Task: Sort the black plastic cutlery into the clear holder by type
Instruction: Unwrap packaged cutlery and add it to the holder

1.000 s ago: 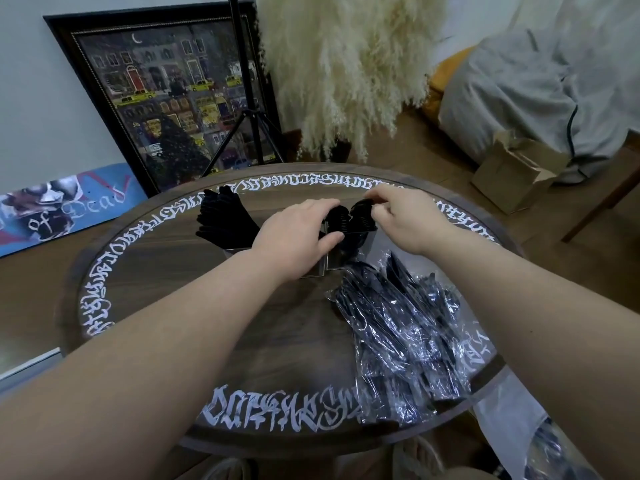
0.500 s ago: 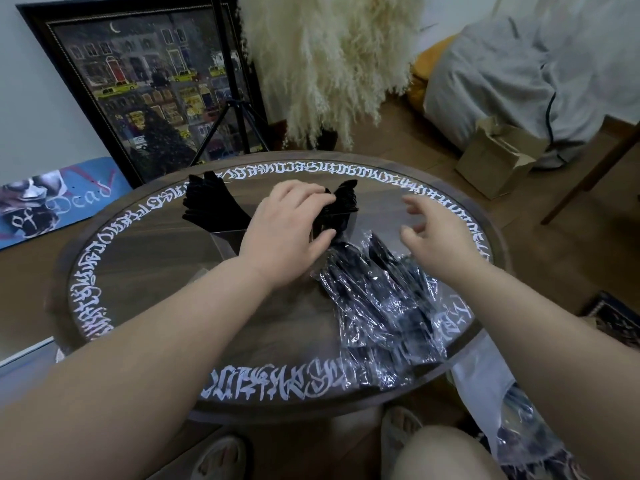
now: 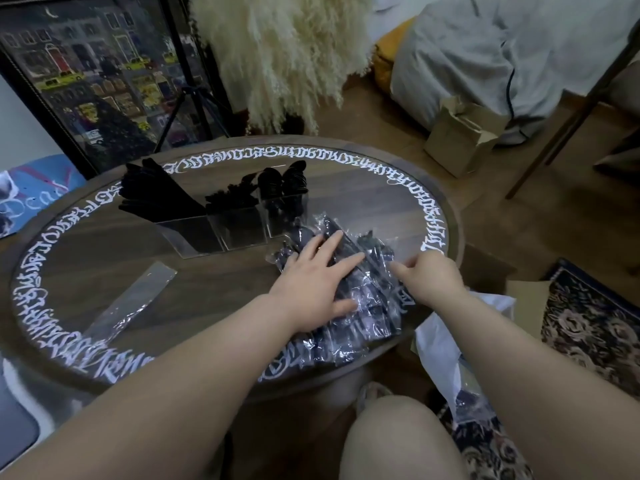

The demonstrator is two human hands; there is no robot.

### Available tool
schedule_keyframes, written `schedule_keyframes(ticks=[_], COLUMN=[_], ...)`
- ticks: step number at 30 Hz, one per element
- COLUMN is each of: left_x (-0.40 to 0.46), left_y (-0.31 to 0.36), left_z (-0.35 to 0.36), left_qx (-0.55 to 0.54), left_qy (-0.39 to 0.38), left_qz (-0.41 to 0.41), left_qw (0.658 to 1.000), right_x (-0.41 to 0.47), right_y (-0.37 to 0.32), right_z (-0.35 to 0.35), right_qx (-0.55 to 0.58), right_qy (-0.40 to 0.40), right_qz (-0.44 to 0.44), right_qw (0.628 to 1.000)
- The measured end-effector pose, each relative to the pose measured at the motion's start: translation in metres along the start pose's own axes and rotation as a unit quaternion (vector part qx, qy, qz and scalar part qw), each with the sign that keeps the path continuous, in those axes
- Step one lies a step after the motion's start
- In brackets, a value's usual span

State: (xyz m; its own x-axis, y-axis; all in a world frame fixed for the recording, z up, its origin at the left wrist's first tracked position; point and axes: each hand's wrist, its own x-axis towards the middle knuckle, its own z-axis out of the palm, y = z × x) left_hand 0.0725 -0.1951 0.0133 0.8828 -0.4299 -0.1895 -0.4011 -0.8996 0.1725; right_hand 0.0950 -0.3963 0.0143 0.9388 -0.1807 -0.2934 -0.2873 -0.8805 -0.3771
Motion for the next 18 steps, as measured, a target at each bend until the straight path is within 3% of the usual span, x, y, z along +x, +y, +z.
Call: schedule_keyframes(ticks=[2,7,13,16,18], left_x=[0.003,0.004,0.006,0.006,0.003], left_y=[0.002,-0.001,-0.002,-0.002,-0.001], left_z=[0.001,0.002,0.003,-0.001,-0.008], left_qx=[-0.002,-0.021,-0.024,-0.020,-0.030], left_qy=[-0.022,-0.027,-0.030,-0.029,0.011], left_qz=[-0.007,-0.013,-0.013,-0.015,-0.021], left_qw=[1.000,0.999,0.999,0.999,0.999], right_x=[0.001,0.012,0.022,0.018,0.010], right_y=[-0.003,-0.001,0.003,-0.001,-0.008], right_z=[0.003,0.013,-0.006,-0.021,-0.033], right_qx=[0.037,0.271,0.331,0.358,0.337], right_qy=[-0.024,-0.057,0.099,0.127,0.134], right_qz=[0.014,0.052,0.007,-0.049,-0.100], right_qw=[0.999,0.960,0.938,0.924,0.927])
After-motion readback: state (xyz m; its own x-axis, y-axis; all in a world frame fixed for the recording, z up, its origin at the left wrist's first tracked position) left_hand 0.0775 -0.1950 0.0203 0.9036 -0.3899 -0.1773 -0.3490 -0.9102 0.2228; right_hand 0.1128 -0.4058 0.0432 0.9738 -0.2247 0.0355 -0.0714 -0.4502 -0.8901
